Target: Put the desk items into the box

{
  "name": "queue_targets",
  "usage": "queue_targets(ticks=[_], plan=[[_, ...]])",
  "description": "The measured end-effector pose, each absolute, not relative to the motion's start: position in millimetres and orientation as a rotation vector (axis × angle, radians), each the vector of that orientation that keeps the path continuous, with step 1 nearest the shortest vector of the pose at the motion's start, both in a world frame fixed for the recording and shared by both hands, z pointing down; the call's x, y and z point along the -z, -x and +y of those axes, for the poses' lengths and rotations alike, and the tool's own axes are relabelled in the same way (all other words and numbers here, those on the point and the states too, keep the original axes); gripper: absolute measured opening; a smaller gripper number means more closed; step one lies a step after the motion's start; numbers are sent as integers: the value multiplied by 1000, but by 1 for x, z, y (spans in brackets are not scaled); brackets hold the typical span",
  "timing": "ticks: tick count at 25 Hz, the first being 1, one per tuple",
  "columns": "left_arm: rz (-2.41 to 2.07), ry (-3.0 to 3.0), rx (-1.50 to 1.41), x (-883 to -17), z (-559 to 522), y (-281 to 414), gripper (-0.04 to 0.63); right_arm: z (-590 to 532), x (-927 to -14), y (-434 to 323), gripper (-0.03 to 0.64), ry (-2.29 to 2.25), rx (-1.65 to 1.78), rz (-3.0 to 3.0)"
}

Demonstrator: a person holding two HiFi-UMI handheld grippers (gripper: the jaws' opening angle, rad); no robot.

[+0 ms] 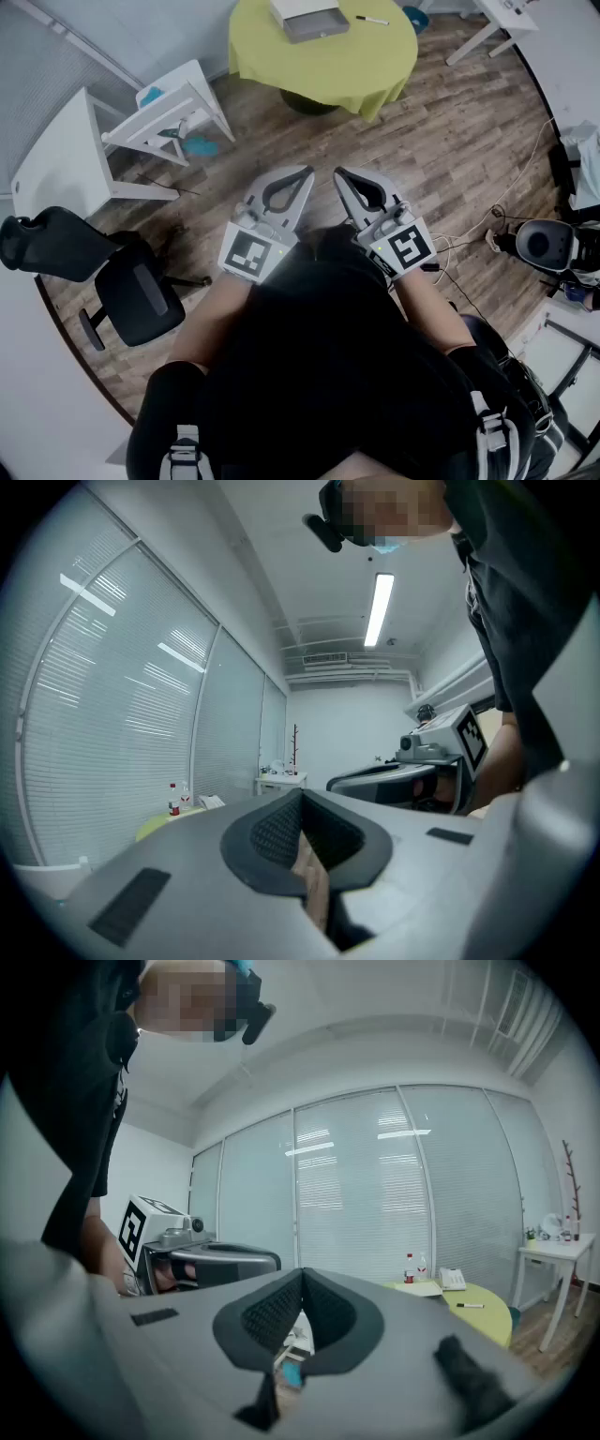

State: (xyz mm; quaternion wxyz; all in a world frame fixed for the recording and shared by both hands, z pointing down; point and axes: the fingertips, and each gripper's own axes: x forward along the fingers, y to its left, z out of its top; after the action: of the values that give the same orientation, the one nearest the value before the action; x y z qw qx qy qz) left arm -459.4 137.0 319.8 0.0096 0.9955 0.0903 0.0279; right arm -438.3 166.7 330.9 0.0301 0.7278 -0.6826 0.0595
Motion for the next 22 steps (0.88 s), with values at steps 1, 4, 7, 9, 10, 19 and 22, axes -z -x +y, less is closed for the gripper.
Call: queue_targets(ticks=[1, 4, 7, 9, 10, 19, 22], plan=[[282, -3107, -89, -320, 136, 459, 6, 167, -332, 438, 17, -2243, -193, -2098], [277, -3100, -86, -322, 133, 457, 6, 166, -334, 436, 17, -2247, -209, -2087], [268, -3085, -80, -322, 130, 456, 6, 165, -334, 433, 17, -2261, -224, -2080], [267, -3078, -76, -322, 128, 454, 6, 166, -334, 430, 17, -2276, -233, -2072], [270, -3078, -73, -322, 128, 452, 6, 166, -333, 427, 17, -2282, -233, -2065], [335, -3082, -105, -322, 143, 411, 6, 183, -323, 388, 17, -2301, -215, -2053], [328, -3093, -99, -319, 146, 388, 6, 183, -321, 366, 17, -2285, -199, -2072]])
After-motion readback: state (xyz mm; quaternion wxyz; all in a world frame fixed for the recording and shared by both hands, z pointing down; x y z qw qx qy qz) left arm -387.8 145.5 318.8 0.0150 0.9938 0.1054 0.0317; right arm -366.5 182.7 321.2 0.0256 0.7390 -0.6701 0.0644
